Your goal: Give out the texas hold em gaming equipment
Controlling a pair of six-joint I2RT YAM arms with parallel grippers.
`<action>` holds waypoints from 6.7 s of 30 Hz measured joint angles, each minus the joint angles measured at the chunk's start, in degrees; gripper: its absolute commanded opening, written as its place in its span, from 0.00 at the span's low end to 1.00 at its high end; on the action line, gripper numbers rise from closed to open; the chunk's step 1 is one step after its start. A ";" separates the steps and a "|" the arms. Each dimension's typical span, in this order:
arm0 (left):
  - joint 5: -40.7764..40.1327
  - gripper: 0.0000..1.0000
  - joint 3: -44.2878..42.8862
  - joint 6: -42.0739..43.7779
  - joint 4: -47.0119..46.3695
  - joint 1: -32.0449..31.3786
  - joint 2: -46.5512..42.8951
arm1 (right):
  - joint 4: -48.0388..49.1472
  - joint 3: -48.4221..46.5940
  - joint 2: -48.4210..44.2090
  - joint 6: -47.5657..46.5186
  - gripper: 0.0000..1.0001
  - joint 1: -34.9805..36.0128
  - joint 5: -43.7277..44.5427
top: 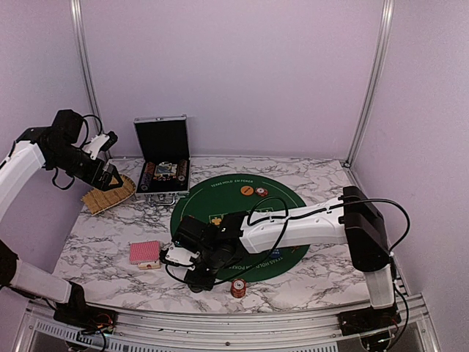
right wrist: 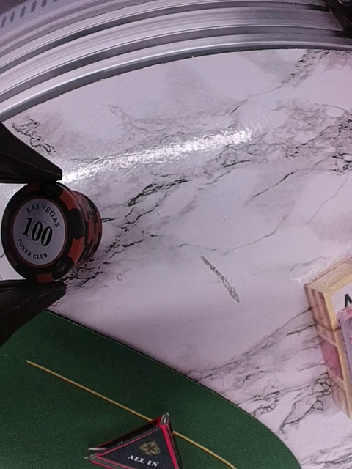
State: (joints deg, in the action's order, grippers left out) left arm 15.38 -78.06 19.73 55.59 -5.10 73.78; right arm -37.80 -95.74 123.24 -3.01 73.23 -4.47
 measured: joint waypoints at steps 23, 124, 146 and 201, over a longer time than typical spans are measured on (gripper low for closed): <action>-0.02 0.99 -0.44 0.02 0.02 0.00 0.00 | 0.57 0.02 -5.79 2.21 0.07 -7.96 2.45; 0.00 0.99 -0.63 0.44 0.04 0.00 0.00 | -2.19 0.94 -0.33 3.19 0.67 -0.39 -1.07; 0.00 0.99 -0.63 0.44 0.04 0.00 0.00 | -2.14 0.63 0.09 3.15 0.40 -0.07 -1.03; -1.51 0.99 5.05 4.15 0.09 -3.58 0.13 | 2.84 43.56 -29.70 17.86 0.08 -20.57 7.06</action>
State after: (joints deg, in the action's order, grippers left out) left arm 13.87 -73.01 23.88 55.68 -8.69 73.91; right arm -34.96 -52.18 93.54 14.85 52.66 2.59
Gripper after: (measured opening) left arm 0.990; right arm 0.383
